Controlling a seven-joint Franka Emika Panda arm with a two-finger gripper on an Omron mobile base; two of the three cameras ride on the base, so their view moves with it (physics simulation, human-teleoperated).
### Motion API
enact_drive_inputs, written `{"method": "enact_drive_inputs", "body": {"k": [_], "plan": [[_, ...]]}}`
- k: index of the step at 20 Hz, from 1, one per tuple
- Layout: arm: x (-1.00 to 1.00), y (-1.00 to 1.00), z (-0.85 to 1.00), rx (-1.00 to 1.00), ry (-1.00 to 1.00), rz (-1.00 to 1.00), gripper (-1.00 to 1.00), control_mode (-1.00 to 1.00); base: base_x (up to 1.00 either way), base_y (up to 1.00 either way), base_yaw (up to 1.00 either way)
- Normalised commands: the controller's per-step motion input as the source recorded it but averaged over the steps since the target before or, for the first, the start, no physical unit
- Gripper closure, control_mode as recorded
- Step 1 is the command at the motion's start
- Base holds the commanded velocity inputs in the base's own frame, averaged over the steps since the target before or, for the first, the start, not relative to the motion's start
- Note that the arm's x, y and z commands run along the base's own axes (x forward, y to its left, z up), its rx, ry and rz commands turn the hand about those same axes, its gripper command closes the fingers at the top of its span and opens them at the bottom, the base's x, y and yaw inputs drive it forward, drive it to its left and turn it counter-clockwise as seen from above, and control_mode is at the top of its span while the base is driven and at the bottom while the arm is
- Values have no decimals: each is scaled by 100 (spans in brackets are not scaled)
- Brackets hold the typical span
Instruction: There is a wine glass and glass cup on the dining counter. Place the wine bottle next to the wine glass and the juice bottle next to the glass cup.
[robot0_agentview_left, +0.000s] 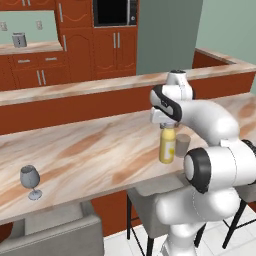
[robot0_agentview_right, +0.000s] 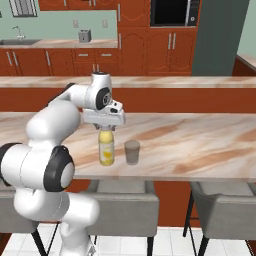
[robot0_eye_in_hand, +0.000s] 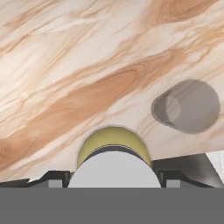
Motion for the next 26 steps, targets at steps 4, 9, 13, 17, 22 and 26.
{"method": "enact_drive_inputs", "body": {"k": [4, 9, 13, 17, 22, 26], "plan": [[38, -7, -18, 0, 0, 0, 100, -100, 0, 0, 0], [33, -3, -17, 0, 0, 0, 100, -100, 0, 0, 0], [23, -7, -15, -3, 0, 0, 100, -100, 0, 0, 0], [9, -8, -23, -6, 0, 0, 100, -100, 0, 0, 0], [7, -6, -24, -7, 0, 0, 100, -100, 0, 0, 0], [3, -1, -23, 0, -5, 0, 100, -100, 0, 0, 0]]}}
